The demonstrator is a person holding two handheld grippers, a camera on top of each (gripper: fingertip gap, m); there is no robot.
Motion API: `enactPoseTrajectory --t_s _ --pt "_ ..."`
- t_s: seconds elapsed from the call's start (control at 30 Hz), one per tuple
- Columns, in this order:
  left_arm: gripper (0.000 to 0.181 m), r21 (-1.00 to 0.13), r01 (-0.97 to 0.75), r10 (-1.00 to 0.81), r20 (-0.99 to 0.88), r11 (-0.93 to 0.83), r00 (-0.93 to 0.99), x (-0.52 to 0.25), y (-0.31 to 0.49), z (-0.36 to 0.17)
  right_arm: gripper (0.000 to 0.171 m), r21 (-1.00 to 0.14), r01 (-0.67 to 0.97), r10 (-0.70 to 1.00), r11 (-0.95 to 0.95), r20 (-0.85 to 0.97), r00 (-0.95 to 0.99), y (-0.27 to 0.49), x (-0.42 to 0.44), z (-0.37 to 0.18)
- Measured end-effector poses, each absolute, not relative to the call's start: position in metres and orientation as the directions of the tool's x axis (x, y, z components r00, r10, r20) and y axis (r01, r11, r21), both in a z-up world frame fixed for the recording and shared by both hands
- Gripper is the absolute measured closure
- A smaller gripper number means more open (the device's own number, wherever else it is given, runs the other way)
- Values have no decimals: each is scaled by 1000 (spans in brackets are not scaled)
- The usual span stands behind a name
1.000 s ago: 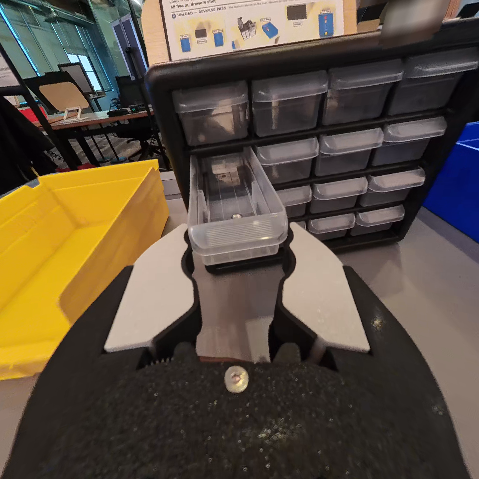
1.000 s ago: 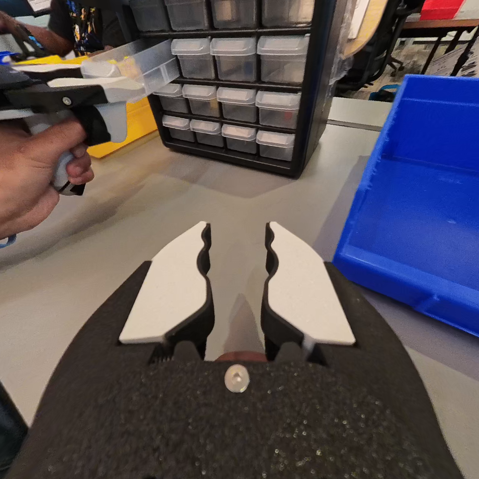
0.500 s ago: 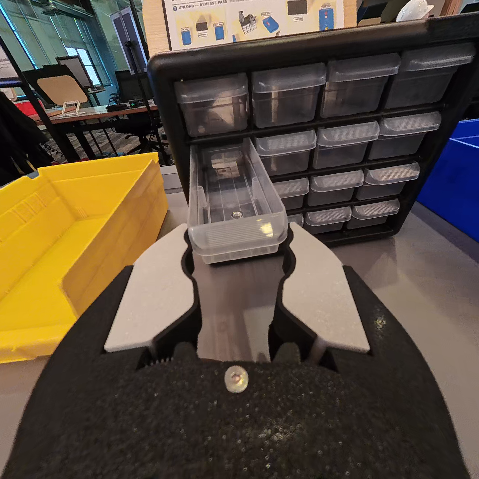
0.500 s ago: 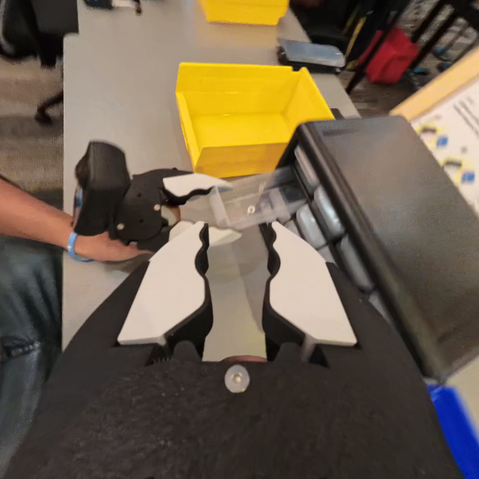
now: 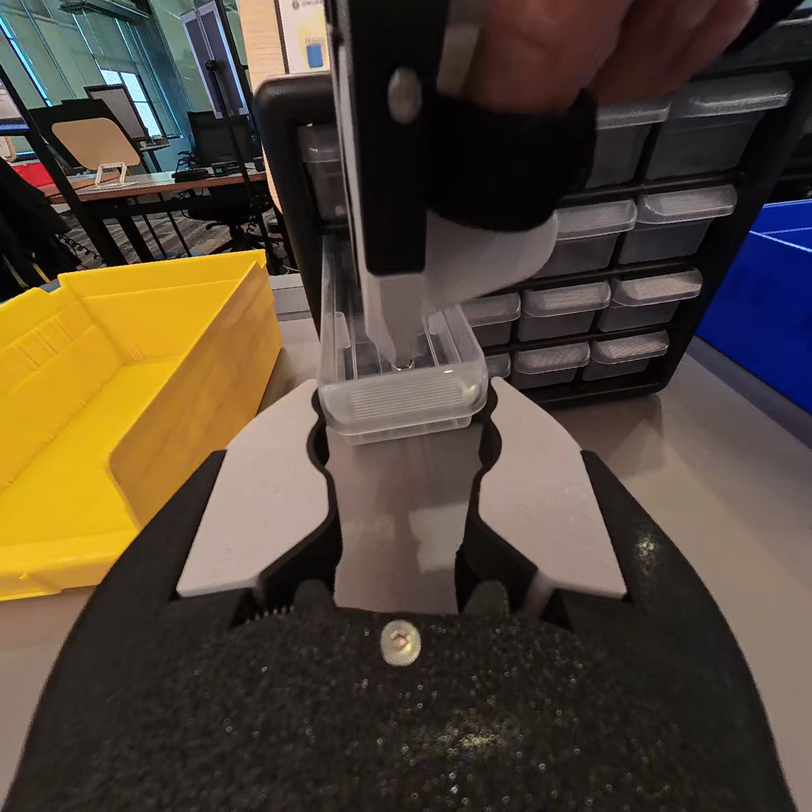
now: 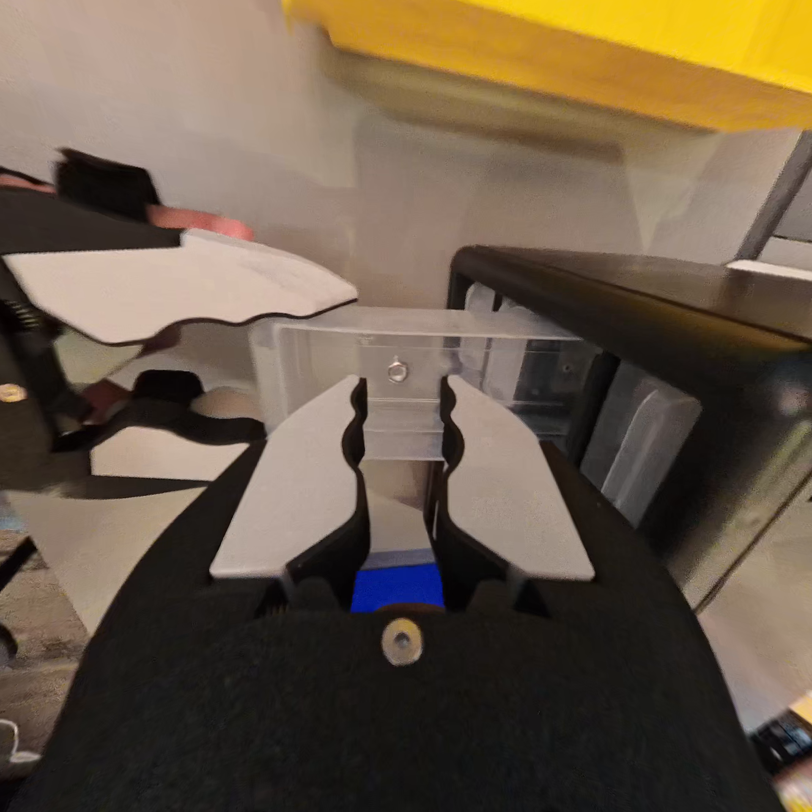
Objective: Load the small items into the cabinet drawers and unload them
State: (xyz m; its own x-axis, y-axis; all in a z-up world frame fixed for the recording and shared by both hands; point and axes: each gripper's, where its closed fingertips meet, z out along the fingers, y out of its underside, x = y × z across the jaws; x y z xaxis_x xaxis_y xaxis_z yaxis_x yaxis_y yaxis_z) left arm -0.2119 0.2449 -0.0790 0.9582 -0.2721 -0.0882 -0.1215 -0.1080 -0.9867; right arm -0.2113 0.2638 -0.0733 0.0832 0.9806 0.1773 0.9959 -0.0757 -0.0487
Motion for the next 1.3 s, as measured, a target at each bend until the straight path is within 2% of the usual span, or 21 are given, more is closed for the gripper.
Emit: enactPoseTrajectory --t_s 0.37,0.43,0.57,0.73,0.83,0.97,1.07,1.13,1.2,1.3 --pt "114 -987 -122 -278 -89 -101 956 -211 244 -74 143 108 988 987 -113 126 99 267 -211 -89" --pt "114 -988 -120 -280 -88 -100 956 -212 244 -75 145 109 988 987 -111 124 97 267 -211 -89" --pt "114 -987 -127 -281 -95 -100 955 -212 245 -76 161 131 985 990 -108 105 94 266 -209 -91" --pt "114 -987 -130 -282 -97 -98 955 -212 245 -76 161 113 988 989 -108 113 96 267 -209 -87" --pt "114 -986 -133 -279 -100 -99 955 -212 245 -78 161 38 994 987 -101 127 95 263 -213 -67" --pt "114 -985 -137 -277 -104 -102 955 -212 246 -79 161 -202 977 983 -64 154 96 238 -214 -1" --pt "114 -986 -129 -280 -95 -108 955 -212 246 -79 161 -363 930 964 -54 224 143 222 -179 51" --pt "114 -985 -129 -279 -94 -110 956 -212 247 -79 161 -429 897 938 -102 260 231 220 -136 75" --pt "114 -985 -133 -276 -97 -111 956 -212 246 -79 161 -426 879 886 -214 294 358 229 -74 78" --pt "114 -985 -130 -277 -94 -113 956 -211 246 -78 161 -300 829 780 -471 296 551 243 40 41"
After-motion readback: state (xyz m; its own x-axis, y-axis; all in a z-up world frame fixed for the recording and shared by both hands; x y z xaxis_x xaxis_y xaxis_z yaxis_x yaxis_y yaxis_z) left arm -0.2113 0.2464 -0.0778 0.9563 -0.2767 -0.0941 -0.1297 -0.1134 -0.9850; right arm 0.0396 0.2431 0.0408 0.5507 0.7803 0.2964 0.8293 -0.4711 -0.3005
